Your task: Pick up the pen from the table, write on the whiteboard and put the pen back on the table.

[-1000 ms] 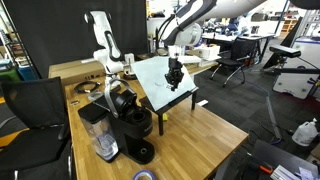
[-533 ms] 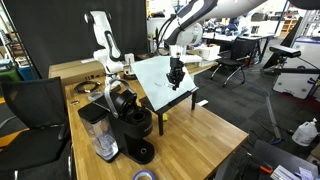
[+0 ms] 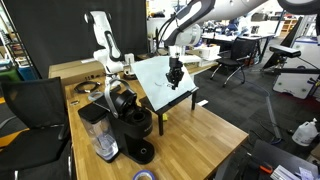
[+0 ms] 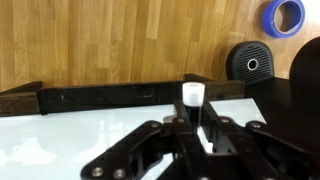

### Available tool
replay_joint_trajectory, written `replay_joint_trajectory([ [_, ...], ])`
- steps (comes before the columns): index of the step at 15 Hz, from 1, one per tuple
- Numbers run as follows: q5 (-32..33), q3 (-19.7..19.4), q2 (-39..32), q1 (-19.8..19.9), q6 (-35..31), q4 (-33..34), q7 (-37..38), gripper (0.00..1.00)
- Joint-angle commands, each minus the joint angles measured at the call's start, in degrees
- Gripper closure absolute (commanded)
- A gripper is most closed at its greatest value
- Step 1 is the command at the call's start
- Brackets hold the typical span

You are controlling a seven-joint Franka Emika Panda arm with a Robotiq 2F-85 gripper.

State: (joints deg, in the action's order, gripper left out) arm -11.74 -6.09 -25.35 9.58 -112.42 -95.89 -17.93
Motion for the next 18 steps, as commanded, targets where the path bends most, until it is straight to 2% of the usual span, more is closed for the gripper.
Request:
replay_joint_trajectory([
  [1, 1.1, 1.3, -1.8, 1.2, 0.9, 3.0, -0.4, 0.95],
  [13, 0.9, 1.5, -5.6, 2.3, 5.1, 7.4, -0.7, 0.95],
  [18, 0.9, 0.9, -5.3, 3.7, 5.4, 7.3, -0.6, 0.95],
])
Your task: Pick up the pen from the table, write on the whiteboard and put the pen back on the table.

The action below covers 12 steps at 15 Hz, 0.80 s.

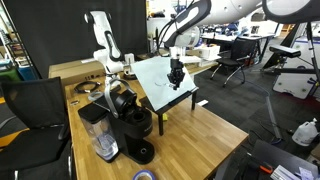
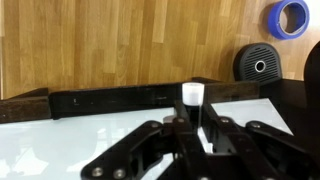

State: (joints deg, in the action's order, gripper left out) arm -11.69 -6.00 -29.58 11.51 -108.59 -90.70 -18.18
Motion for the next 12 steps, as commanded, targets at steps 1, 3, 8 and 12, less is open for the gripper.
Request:
replay_joint_trajectory([
  [1, 0.8, 0.6, -0.8, 2.3, 1.5, 2.0, -0.4, 0.95],
  [3, 0.7, 0.4, -0.5, 3.3, 1.3, 1.8, -0.5, 0.95],
  [8, 0.5, 0.0, 0.4, 5.4, 1.1, 1.9, -0.8, 0.95],
  [12, 0.4, 0.0, 1.4, 6.1, 0.9, 2.0, -0.9, 0.95],
])
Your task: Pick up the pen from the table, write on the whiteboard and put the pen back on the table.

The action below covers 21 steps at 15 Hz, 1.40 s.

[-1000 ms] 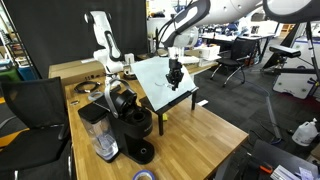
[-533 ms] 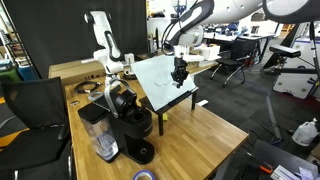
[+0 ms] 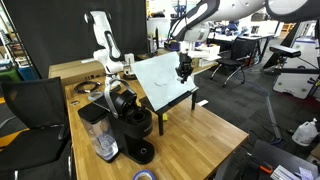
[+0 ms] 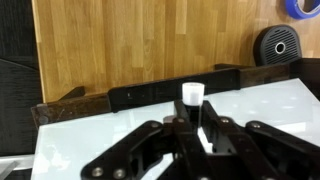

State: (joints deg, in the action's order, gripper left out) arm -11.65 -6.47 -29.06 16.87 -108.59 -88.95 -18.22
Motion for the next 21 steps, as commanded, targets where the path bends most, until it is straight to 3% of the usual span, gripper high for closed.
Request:
replay_joint_trajectory([
  [1, 0.4, 0.4, 1.2, 0.7, 0.9, 0.2, -0.9, 0.95],
  [9, 0.4, 0.4, 2.4, 0.8, 0.8, -0.2, -1.2, 0.95],
  [21, 4.7, 1.0, 13.0, -4.7, -1.7, -16.3, -0.6, 0.95],
])
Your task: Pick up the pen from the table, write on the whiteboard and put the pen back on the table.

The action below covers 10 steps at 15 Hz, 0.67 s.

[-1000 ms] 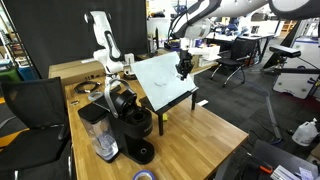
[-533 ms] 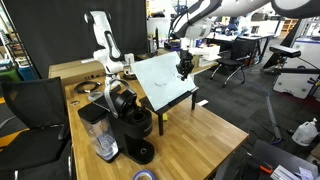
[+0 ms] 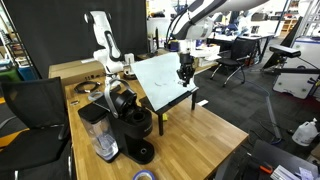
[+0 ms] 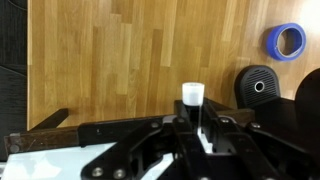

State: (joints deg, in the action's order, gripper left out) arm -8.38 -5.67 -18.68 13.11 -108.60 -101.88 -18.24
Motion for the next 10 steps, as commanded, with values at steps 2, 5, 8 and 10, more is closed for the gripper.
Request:
replay_joint_trajectory([
  [2, 1.6, 0.5, 2.5, -1.8, -2.1, -3.3, -0.4, 0.95],
  [5, 2.1, 0.8, 1.8, -2.9, -3.3, -2.3, -0.2, 0.95],
  [8, 2.5, 1.1, 0.8, -3.6, -4.3, -1.1, 0.1, 0.95],
  [10, 2.6, 1.2, 0.0, -3.8, -4.7, -0.3, 0.3, 0.95],
])
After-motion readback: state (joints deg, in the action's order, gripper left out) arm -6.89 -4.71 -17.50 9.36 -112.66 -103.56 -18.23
